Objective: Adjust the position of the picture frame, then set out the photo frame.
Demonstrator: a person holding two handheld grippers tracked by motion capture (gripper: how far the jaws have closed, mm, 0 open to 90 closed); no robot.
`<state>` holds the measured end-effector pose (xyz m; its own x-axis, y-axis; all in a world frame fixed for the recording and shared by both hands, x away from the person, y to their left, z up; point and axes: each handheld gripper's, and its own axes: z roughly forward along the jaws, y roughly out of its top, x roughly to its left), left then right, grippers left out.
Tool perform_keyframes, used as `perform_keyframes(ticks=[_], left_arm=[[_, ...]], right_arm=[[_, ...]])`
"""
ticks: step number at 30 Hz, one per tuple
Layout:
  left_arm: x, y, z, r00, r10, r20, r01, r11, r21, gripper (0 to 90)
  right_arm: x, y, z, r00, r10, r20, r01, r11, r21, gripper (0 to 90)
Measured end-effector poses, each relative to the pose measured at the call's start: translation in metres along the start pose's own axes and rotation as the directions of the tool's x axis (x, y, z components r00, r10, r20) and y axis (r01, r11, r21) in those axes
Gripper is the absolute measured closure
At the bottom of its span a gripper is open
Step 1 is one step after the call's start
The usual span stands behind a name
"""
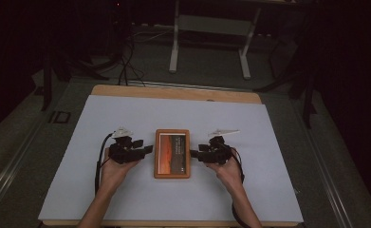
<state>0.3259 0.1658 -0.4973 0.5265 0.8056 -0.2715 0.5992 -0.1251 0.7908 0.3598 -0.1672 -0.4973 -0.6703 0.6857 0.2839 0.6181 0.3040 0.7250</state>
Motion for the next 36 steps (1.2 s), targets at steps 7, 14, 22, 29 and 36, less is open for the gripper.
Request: perform_keyframes(ticks=[7, 14, 22, 29, 36], left_arm=[[0.002, 0.001, -0.007, 0.9998, -0.016, -0.013, 0.016, 0.9996, -0.025, 46.5], [-0.001, -0.001, -0.012, 0.9996, 0.003, -0.028, -0.004, 0.9997, -0.022, 46.5], [-0.002, 0.001, -0.017, 0.9997, 0.004, -0.026, -0.004, 0.9994, -0.035, 46.5], [-0.002, 0.002, -0.018, 0.9997, 0.001, -0.023, -0.002, 0.9994, -0.035, 46.5], [-0.002, 0.003, -0.019, 0.9998, 0.001, -0.021, -0.002, 0.9991, -0.041, 46.5]], right_arm=[[0.009, 0.004, -0.004, 0.9969, -0.069, 0.039, 0.069, 0.998, -0.01, 40.5], [0.02, 0.014, -0.005, 0.9846, -0.145, 0.097, 0.148, 0.989, -0.026, 46.5], [0.028, 0.031, 0.011, 0.9667, -0.225, 0.123, 0.232, 0.971, -0.051, 75.6], [0.024, 0.042, 0.029, 0.9495, -0.258, 0.179, 0.266, 0.963, -0.026, 89.9], [0.024, 0.045, 0.039, 0.9379, -0.28, 0.204, 0.289, 0.957, -0.012, 89.9]])
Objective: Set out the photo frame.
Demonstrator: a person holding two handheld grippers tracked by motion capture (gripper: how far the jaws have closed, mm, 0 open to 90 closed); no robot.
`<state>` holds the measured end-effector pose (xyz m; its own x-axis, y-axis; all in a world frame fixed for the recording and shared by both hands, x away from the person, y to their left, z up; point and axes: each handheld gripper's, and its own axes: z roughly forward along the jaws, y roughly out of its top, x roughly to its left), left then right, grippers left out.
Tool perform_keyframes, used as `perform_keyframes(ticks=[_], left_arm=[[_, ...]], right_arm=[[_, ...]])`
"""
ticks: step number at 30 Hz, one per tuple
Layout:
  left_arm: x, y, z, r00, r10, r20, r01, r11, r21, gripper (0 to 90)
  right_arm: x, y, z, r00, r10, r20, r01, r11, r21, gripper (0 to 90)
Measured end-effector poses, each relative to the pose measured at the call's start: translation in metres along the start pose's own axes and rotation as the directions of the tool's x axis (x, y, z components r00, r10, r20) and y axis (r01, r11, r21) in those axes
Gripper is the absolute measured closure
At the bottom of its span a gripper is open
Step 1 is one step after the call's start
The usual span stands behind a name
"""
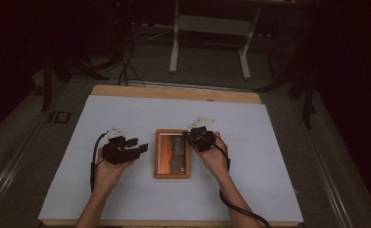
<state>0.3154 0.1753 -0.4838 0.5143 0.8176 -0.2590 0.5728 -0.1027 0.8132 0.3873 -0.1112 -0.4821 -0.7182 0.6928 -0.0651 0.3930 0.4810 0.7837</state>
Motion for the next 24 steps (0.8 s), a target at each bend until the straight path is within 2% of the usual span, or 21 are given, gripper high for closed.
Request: perform_keyframes(ticks=[5, 11, 18, 24], left_arm=[[0.0, 0.001, 0.0, 1.0, 0.003, 0.003, -0.003, 1.0, 0.0, 46.5], [-0.001, 0.001, 0.001, 1.0, 0.007, 0.003, -0.007, 1.0, 0.003, 46.5], [-0.004, 0.001, 0.002, 0.9998, 0.017, 0.014, -0.017, 0.9998, 0.014, 46.8], [-0.004, 0.002, 0.001, 0.9996, 0.007, 0.026, -0.007, 1.0, 0.005, 46.7]], right_arm=[[-0.005, 0.002, 0.007, 0.9998, 0.018, 0.001, -0.018, 1.0, 0.004, 90.0], [-0.005, 0.001, 0.018, 0.9999, 0.013, 0.006, -0.013, 1.0, 0.018, 89.9], [-0.009, 0.003, 0.019, 0.9996, 0.029, 0.008, -0.029, 0.999, 0.023, 90.0], [-0.015, 0.002, 0.019, 0.9992, 0.035, -0.021, -0.034, 0.999, 0.027, 90.0]])
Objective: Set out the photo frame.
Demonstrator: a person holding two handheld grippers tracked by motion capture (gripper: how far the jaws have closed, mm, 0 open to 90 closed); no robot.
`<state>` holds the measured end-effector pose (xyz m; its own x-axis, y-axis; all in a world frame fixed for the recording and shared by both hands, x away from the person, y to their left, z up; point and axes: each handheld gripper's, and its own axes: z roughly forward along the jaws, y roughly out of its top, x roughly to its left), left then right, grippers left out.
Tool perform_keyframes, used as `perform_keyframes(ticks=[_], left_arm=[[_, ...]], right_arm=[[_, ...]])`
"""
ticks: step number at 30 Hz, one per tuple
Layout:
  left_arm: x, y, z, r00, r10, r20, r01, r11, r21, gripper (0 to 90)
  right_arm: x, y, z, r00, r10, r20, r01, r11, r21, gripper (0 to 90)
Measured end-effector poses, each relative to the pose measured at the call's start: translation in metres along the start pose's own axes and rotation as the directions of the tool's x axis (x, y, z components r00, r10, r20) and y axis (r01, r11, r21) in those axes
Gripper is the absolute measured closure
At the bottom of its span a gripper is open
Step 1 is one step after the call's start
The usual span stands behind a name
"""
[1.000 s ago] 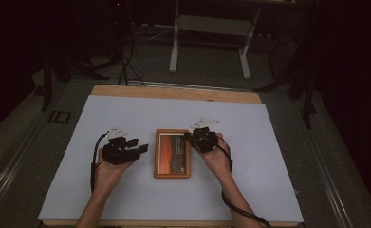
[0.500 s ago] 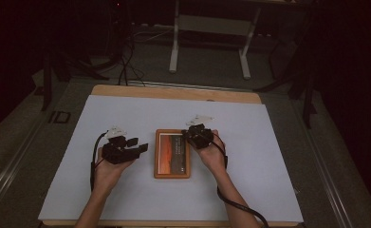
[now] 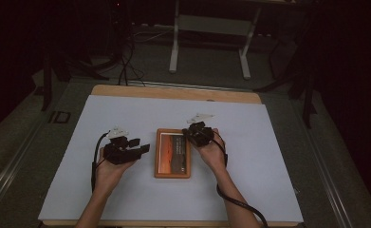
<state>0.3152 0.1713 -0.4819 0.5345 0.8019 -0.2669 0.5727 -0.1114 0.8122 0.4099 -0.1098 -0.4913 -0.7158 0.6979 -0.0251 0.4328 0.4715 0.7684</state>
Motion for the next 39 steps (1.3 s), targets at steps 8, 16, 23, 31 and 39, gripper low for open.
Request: perform_keyframes(ticks=[8, 16, 23, 31, 39], left_arm=[[-0.001, 0.001, -0.002, 1.0, -0.005, 0.002, 0.005, 1.0, -0.006, 46.7], [-0.005, 0.003, -0.003, 0.9999, 0.006, 0.012, -0.006, 1.0, -0.007, 46.6], [-0.011, 0.004, -0.002, 0.9998, 0.006, 0.018, -0.005, 1.0, -0.002, 44.9], [-0.023, 0.005, 0.0, 0.9986, 0.012, 0.052, -0.012, 0.9999, -0.002, 39.0], [-0.039, 0.003, 0.008, 0.9966, 0.024, 0.079, -0.026, 0.9994, 0.022, 29.6]], right_arm=[[-0.005, 0.0, 0.0, 0.9997, 0.016, -0.019, -0.016, 1.0, 0.003, 90.0], [-0.01, -0.006, 0.002, 0.9986, 0.051, 0.014, -0.051, 0.998, 0.025, 90.0], [-0.014, -0.011, 0.004, 0.9975, 0.065, 0.03, -0.066, 0.997, 0.038, 90.0], [-0.019, -0.021, 0.01, 0.995, 0.079, 0.06, -0.083, 0.994, 0.066, 90.0], [-0.02, -0.022, 0.011, 0.9941, 0.091, 0.059, -0.095, 0.994, 0.061, 90.0]])
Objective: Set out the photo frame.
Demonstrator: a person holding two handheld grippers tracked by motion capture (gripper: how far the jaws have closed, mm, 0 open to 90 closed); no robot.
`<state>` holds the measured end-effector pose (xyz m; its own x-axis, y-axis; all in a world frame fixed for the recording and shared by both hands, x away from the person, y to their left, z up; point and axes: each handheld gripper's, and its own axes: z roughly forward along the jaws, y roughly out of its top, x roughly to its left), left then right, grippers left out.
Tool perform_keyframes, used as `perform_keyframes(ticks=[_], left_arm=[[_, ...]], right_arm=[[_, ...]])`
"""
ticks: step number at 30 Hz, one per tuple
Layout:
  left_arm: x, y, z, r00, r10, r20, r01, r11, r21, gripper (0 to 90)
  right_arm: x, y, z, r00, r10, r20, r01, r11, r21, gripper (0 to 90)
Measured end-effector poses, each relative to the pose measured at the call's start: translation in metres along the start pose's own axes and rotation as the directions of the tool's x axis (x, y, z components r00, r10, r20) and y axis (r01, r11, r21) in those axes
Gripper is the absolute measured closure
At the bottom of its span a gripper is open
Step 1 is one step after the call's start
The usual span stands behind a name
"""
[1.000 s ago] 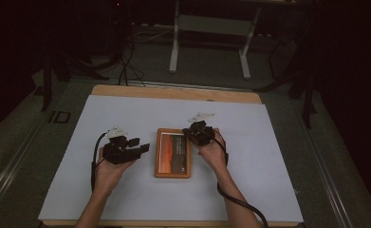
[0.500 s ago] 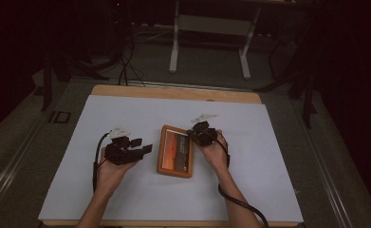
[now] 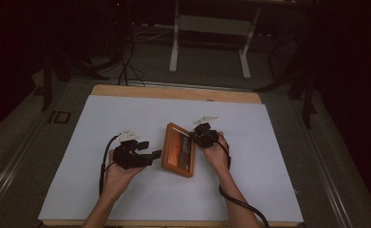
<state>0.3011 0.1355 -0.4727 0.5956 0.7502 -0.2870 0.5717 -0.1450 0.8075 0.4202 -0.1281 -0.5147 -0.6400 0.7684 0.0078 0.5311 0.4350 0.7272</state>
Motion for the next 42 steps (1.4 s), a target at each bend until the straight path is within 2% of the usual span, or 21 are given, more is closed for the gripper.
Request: perform_keyframes(ticks=[3, 5, 10, 14, 18, 21, 25, 28, 31, 38, 39, 40, 42], left_arm=[[-0.006, -0.002, 0.005, 1.0, 0.002, 0.002, -0.002, 0.9999, 0.014, 25.6], [-0.009, -0.003, 0.009, 0.9998, 0.003, 0.019, -0.004, 0.9997, 0.026, 25.3], [-0.016, -0.007, 0.019, 0.9995, -0.005, 0.03, 0.003, 0.9986, 0.053, 25.3], [-0.018, -0.011, 0.029, 0.9966, -0.053, 0.064, 0.048, 0.996, 0.075, 27.3], [-0.021, -0.014, 0.036, 0.9965, -0.069, 0.049, 0.064, 0.9935, 0.095, 30.4], [-0.02, -0.016, 0.04, 0.9923, -0.104, 0.068, 0.096, 0.9898, 0.105, 36.4], [-0.022, -0.018, 0.047, 0.9912, -0.113, 0.068, 0.104, 0.9866, 0.125, 39.6], [-0.021, -0.018, 0.048, 0.989, -0.134, 0.061, 0.126, 0.9839, 0.126, 44.0], [-0.018, -0.019, 0.049, 0.9826, -0.171, 0.071, 0.162, 0.9795, 0.12, 47.7], [-0.019, -0.019, 0.049, 0.976, -0.207, 0.065, 0.2, 0.9738, 0.109, 50.6], [-0.02, -0.019, 0.049, 0.9722, -0.223, 0.07, 0.215, 0.9705, 0.109, 51.2], [-0.021, -0.019, 0.049, 0.9709, -0.229, 0.072, 0.22, 0.9696, 0.106, 52.3], [-0.026, -0.016, 0.049, 0.9755, -0.212, 0.057, 0.206, 0.9732, 0.102, 53.2]], right_arm=[[0.0, -0.001, 0.0, 1.0, 0.004, -0.002, -0.004, 1.0, -0.004, 90.0], [-0.001, -0.001, 0.0, 1.0, 0.006, -0.003, -0.006, 1.0, -0.005, 90.0], [-0.001, -0.001, 0.0, 1.0, 0.008, -0.005, -0.008, 1.0, -0.007, 90.0], [-0.001, -0.002, 0.0, 1.0, 0.009, -0.002, -0.009, 1.0, -0.01, 90.0], [0.0, -0.002, 0.0, 1.0, 0.009, -0.001, -0.009, 1.0, -0.013, 90.0], [-0.001, -0.002, 0.0, 1.0, 0.01, -0.002, -0.01, 1.0, -0.016, 90.0], [-0.001, -0.003, 0.0, 1.0, 0.008, -0.001, -0.008, 1.0, -0.019, 90.0], [-0.001, -0.003, 0.0, 1.0, 0.007, -0.001, -0.007, 1.0, -0.02, 90.0], [-0.001, -0.003, 0.0, 1.0, 0.007, 0.0, -0.007, 1.0, -0.018, 90.0], [0.0, -0.003, 0.0, 1.0, 0.0, 0.003, 0.0, 1.0, -0.02, 90.0], [0.0, -0.003, 0.0, 1.0, 0.0, 0.002, 0.0, 1.0, -0.021, 90.0], [-0.001, -0.003, 0.0, 1.0, 0.002, 0.001, -0.002, 1.0, -0.023, 90.0], [-0.002, -0.004, -0.001, 1.0, 0.004, 0.003, -0.004, 1.0, -0.024, 90.0]])
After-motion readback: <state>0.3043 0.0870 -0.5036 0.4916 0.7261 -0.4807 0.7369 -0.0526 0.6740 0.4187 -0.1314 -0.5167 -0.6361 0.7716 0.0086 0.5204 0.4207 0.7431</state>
